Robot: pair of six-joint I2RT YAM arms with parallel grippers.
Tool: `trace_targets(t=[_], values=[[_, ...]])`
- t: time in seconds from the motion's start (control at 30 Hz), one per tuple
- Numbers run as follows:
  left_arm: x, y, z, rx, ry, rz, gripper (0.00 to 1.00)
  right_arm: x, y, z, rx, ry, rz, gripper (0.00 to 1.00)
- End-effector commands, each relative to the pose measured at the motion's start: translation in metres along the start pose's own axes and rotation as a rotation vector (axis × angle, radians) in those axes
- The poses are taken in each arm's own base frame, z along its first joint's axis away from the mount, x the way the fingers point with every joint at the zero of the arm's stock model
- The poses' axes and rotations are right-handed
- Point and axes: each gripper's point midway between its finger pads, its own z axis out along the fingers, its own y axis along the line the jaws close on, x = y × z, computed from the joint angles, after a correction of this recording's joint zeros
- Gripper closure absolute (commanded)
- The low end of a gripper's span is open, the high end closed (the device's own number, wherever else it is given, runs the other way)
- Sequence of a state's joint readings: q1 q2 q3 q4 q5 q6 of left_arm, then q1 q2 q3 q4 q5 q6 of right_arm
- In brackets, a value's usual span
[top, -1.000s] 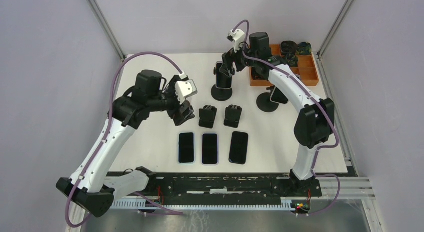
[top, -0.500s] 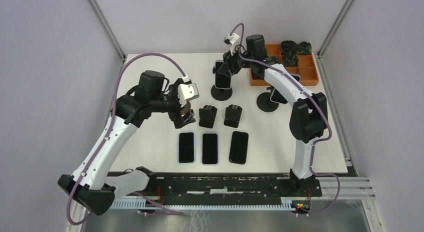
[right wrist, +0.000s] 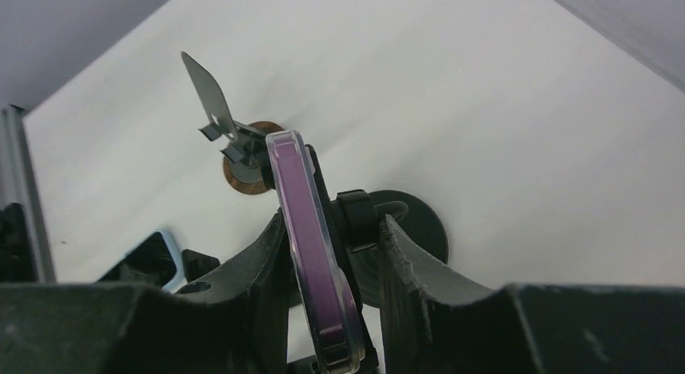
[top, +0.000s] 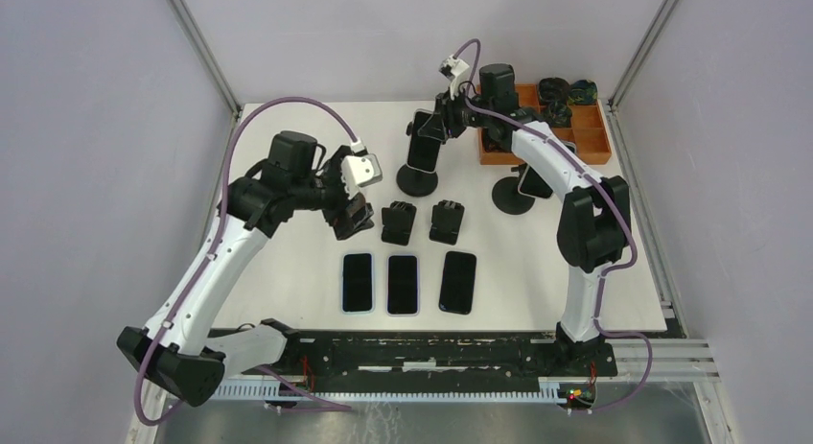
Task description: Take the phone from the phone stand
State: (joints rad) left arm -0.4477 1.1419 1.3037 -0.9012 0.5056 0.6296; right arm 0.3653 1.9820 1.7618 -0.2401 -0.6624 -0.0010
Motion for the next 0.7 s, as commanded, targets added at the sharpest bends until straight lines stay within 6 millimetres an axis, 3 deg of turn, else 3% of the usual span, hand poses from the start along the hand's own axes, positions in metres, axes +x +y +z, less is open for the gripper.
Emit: trace_targets(t=[0.0,0.1,0.23,0.57,0.67], values=[[-0.010,0.039,0.002,-0.072,-0.063,-0.026,0.00,-0.086,0.029,-0.035,-0.141,-0.261,0.036,1.00],[-0.010,0.068,-0.003,-0.080,-0.101,-0.078,0.00,-0.105,0.041,-0.058,-0.192,-0.339,0.080,1.00],[-0.017,0.087,-0.001,-0.074,-0.140,-0.052,0.00,-0.126,0.066,-0.084,-0.248,-0.391,0.095,1.00],[-0.048,0.102,0.017,-0.005,-0.275,-0.019,0.00,-0.145,0.136,-0.143,-0.462,-0.534,0.212,1.00],[-0.054,0.106,0.019,0.003,-0.299,-0.009,0.00,-0.144,0.157,-0.151,-0.522,-0.543,0.234,1.00]])
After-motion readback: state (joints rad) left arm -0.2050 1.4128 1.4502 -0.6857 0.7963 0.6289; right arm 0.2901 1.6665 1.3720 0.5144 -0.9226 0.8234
